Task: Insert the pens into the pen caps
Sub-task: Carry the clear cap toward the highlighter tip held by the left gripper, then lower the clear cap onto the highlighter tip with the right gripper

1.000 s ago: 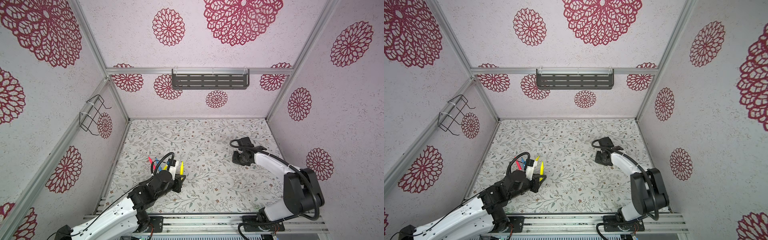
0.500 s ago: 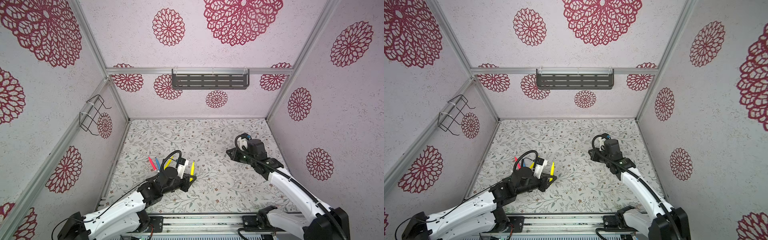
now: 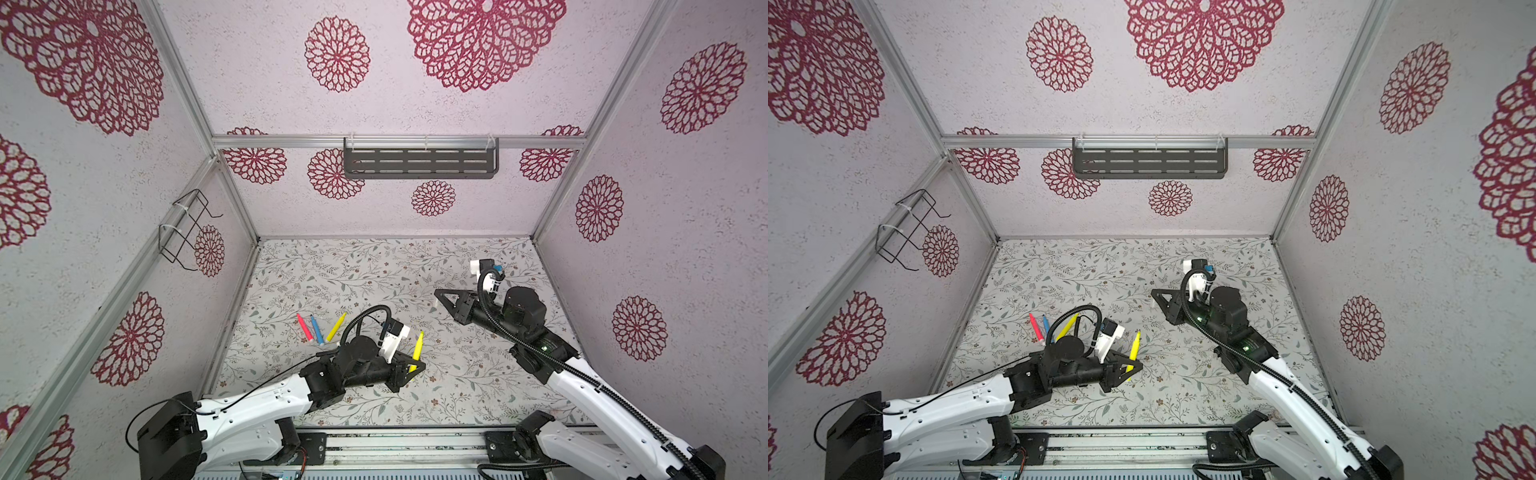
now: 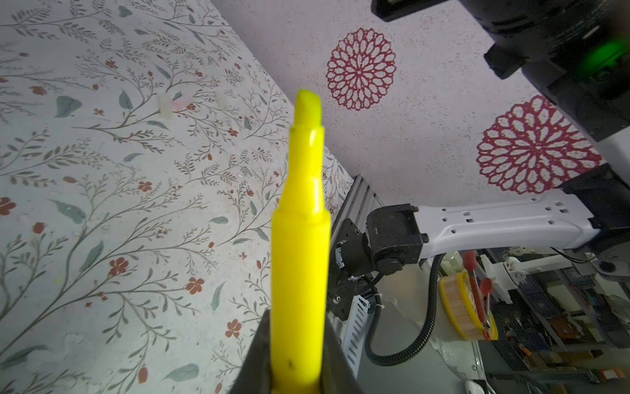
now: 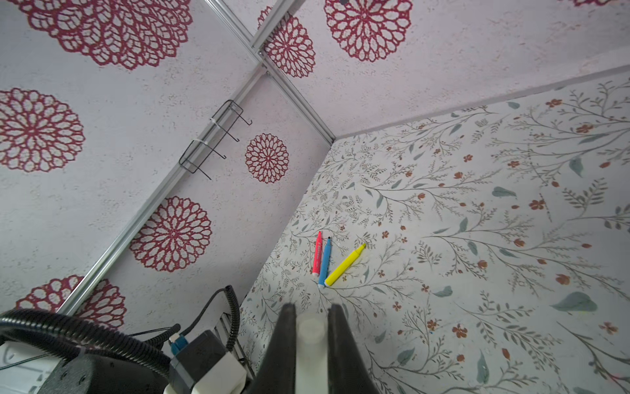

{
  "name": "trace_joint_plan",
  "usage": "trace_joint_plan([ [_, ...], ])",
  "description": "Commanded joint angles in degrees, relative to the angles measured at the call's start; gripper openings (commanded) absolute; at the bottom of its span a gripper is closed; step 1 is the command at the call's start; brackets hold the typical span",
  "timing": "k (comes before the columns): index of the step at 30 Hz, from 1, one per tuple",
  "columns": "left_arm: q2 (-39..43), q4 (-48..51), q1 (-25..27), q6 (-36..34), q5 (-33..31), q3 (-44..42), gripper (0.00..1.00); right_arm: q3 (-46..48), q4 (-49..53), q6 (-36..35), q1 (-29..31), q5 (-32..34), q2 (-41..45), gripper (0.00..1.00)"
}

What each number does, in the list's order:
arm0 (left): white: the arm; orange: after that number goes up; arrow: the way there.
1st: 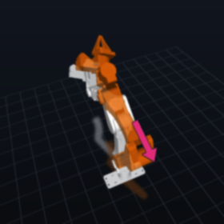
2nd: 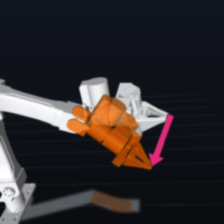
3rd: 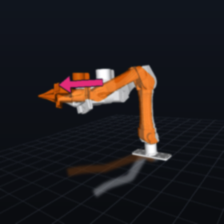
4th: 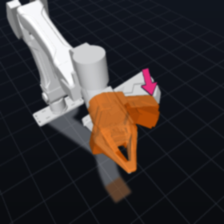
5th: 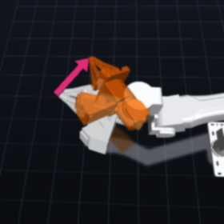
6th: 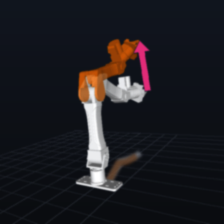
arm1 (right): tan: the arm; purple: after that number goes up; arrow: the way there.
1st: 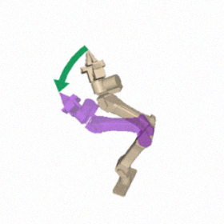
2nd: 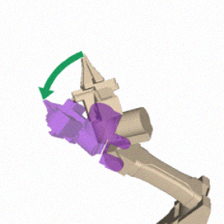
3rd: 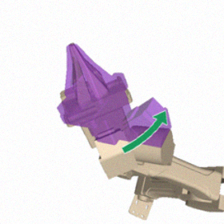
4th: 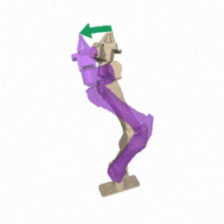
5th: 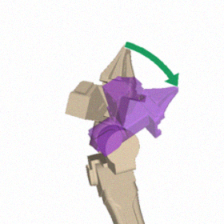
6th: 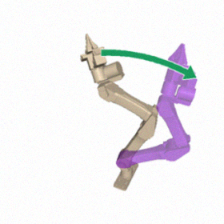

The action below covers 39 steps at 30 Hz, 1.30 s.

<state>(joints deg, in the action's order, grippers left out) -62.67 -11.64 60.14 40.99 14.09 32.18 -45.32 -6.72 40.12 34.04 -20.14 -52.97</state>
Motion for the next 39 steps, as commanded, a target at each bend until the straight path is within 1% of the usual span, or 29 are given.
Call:
trace_joint_plan([
  [1, 0.7, -4.1, 0.6, -0.1, -0.2, 1.5, 0.0, -0.6, -4.9, -0.2, 2.7, 1.0, 1.7, 0.09],
  [7, 2.7, -3.9, 0.7, -1.2, -0.9, 1.4, 0.0, -0.6, -4.9, -1.6, 6.7, 3.2, 2.5, 0.09],
  [14, 6.2, -3.0, 0.7, -2.3, -4.0, 0.5, 0.0, 1.3, -5.3, -1.9, 9.7, 6.6, 4.8, 0.09],
  [20, 6.5, -1.8, 0.6, -3.3, -5.1, 0.9, 0.0, 1.6, -7.0, -1.3, 11.0, 6.3, 3.9, 0.09],
  [39, 6.9, -1.5, 0.6, -2.6, -4.9, 1.2, 0.0, 2.7, -11.1, -0.3, 13.9, 7.7, 2.1, 0.08],
])
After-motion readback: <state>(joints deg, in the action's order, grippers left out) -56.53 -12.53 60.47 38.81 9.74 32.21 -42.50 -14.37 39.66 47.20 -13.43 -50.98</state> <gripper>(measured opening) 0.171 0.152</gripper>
